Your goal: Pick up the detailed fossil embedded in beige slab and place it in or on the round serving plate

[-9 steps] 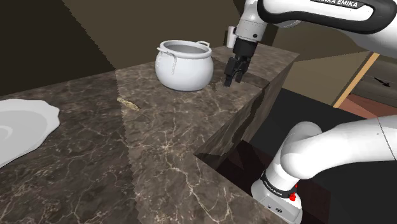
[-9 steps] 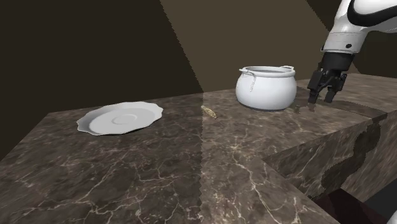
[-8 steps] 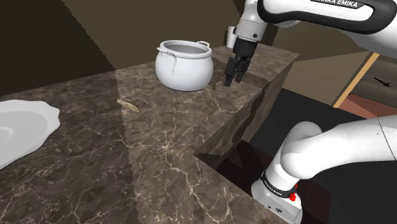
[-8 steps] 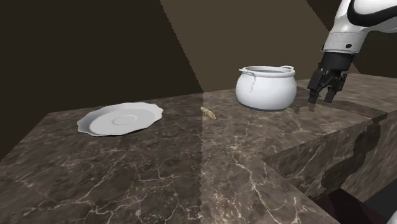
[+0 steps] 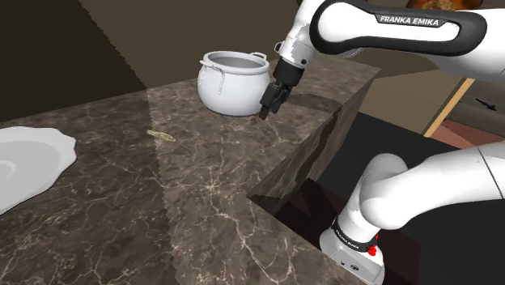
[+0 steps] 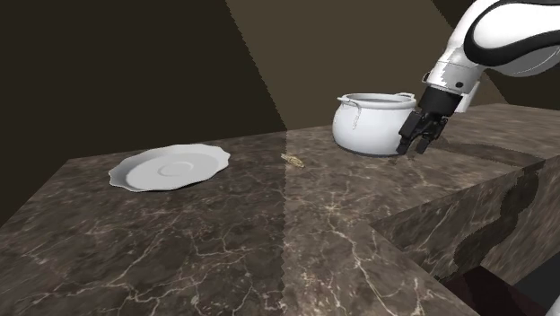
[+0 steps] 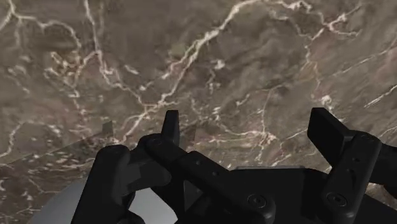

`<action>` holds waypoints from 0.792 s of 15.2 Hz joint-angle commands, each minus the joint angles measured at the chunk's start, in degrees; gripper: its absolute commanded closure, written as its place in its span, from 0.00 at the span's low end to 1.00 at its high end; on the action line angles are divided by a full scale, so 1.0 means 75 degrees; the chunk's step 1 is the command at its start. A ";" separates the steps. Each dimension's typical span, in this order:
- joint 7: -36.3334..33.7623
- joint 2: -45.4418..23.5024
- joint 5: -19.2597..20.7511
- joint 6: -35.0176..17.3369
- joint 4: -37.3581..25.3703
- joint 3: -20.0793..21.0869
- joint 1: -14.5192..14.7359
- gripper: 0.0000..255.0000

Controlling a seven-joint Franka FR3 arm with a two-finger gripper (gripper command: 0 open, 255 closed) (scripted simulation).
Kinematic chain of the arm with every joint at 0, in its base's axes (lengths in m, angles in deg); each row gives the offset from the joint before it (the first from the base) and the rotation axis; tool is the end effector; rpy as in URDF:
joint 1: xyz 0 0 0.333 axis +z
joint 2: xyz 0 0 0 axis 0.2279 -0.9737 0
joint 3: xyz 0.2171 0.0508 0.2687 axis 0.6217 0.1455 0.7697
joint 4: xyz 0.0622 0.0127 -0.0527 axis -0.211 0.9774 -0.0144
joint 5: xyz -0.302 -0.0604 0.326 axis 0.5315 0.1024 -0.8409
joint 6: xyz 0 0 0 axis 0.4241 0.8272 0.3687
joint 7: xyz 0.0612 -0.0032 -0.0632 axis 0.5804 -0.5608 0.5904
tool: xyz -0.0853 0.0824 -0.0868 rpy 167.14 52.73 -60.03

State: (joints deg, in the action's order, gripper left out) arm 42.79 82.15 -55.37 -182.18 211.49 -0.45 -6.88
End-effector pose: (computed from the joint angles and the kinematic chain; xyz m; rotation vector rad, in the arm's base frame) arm 0.3816 0.0511 0.5502 -2.9167 -0.2221 -0.2525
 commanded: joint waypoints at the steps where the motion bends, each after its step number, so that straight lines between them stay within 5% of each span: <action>1: 0.0208 -0.0138 -0.0265 -0.0810 0.0258 0.0074 0.0218 0.00; 12: 0.1587 -0.1480 -0.1905 -0.4664 0.0612 0.0484 0.1757 0.00</action>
State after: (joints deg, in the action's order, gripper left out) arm 53.27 72.07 -68.43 -214.62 216.29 3.21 5.15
